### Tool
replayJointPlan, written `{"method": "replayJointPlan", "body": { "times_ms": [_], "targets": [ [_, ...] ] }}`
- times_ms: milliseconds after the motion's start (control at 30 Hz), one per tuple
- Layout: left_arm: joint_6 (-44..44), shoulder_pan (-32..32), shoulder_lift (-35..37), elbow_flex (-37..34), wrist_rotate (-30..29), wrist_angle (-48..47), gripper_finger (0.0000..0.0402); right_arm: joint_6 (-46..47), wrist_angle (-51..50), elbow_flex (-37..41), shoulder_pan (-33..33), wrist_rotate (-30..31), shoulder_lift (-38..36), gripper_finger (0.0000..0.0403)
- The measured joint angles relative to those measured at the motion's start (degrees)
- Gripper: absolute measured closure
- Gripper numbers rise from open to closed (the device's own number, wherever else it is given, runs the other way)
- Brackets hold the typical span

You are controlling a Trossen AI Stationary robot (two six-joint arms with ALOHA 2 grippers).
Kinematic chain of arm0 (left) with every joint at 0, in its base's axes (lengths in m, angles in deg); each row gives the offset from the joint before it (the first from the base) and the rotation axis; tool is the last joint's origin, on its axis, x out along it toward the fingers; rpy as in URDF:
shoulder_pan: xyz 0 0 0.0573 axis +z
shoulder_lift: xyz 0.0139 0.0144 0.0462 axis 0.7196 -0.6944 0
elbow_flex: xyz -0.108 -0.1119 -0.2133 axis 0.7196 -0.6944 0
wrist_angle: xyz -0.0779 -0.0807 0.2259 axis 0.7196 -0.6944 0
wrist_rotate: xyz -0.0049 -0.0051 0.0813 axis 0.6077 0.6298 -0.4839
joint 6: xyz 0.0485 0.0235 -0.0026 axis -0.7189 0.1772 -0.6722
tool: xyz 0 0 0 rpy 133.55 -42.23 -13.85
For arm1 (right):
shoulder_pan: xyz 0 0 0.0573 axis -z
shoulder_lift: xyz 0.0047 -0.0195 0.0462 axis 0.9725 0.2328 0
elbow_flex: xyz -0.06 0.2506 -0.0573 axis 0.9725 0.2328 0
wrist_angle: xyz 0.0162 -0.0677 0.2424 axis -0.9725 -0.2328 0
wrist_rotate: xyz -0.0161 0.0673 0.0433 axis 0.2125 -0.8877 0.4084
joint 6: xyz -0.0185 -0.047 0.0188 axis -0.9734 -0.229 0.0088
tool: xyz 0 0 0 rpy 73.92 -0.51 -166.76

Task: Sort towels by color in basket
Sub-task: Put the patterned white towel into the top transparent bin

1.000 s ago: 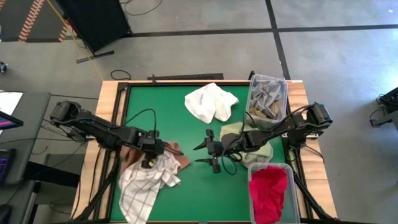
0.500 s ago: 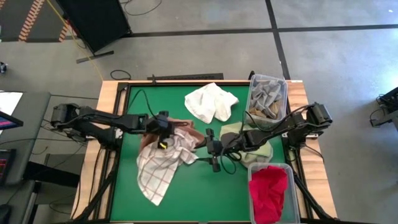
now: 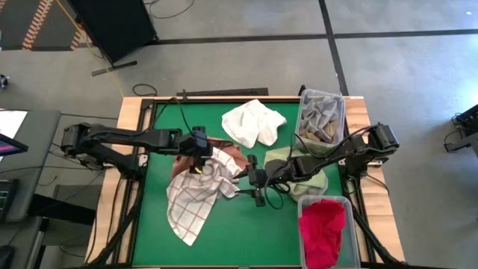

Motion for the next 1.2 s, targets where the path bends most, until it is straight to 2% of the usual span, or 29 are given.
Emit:
{"method": "replayJointPlan", "body": {
  "times_ms": [67, 167, 300, 433, 533, 667, 800, 1000, 1100, 1200],
  "targets": [
    [0.8, -1.2, 0.1, 2.6, 0.6, -4.3, 0.0142, 0.0, -0.2, 0.0, 0.0, 0.0, 0.0, 0.0148],
    [1.6, -4.1, 0.2, 5.4, 4.5, -9.9, 0.0137, 0.0, -1.1, 0.0, 0.0, 0.0, 0.0, 0.0148],
    [3.5, -9.5, 0.2, 5.6, 8.2, -12.9, 0.0132, 0.0, -2.1, 0.0, 0.0, 0.0, 0.0, 0.0148],
    [7.2, -14.8, 0.2, 4.5, 8.0, -13.3, 0.0102, 0.0, -2.4, 0.0, 0.0, 0.0, 0.0, 0.0148],
    [9.7, -17.4, 0.2, 3.4, 5.5, -12.8, 0.0069, 0.0, -2.4, 0.0, 0.0, 0.0, 0.0, 0.0148],
    [11.5, -18.8, 0.1, 0.5, 4.2, -9.9, 0.0029, 0.0, -2.2, 0.0, 0.0, 0.0, 0.0, 0.0148],
    [12.4, -18.8, 0.1, -4.4, 3.9, -4.2, 0.0012, 0.0, -2.0, 0.0, 0.0, 0.0, 0.0, 0.0148],
    [14.3, -18.8, 0.1, -9.9, 3.6, 5.7, 0.0022, 0.5, -1.9, 0.0, 0.0, 0.0, 0.0, 0.0148],
    [15.1, -18.8, 0.0, -11.0, 3.5, 8.5, 0.0055, 0.5, -1.9, 0.0, 0.0, 0.0, 0.0, 0.0148],
    [14.7, -18.8, -1.4, -12.1, 3.5, 9.7, 0.0105, 0.5, -1.9, 0.0, 0.0, 0.0, 0.0, 0.0148]
  ]
}}
